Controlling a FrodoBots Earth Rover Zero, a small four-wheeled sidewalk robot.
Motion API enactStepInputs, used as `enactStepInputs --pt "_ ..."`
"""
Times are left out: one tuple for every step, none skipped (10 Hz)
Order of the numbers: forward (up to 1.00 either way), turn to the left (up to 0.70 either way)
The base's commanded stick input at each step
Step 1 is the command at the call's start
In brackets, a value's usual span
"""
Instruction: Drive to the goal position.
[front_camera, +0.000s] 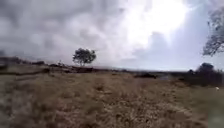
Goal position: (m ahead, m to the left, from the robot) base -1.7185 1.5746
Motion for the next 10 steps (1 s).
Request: enactStepInputs --pt "0.70 0.27" --pt "0.70 0.27" --pt "0.70 0.27" --pt "0.70 0.27" --pt "0.70 0.22" --pt "0.70 0.07" --pt "0.70 0.00" --pt "0.70 0.00" --pt "0.70 0.00" --pt "0.70 0.00"
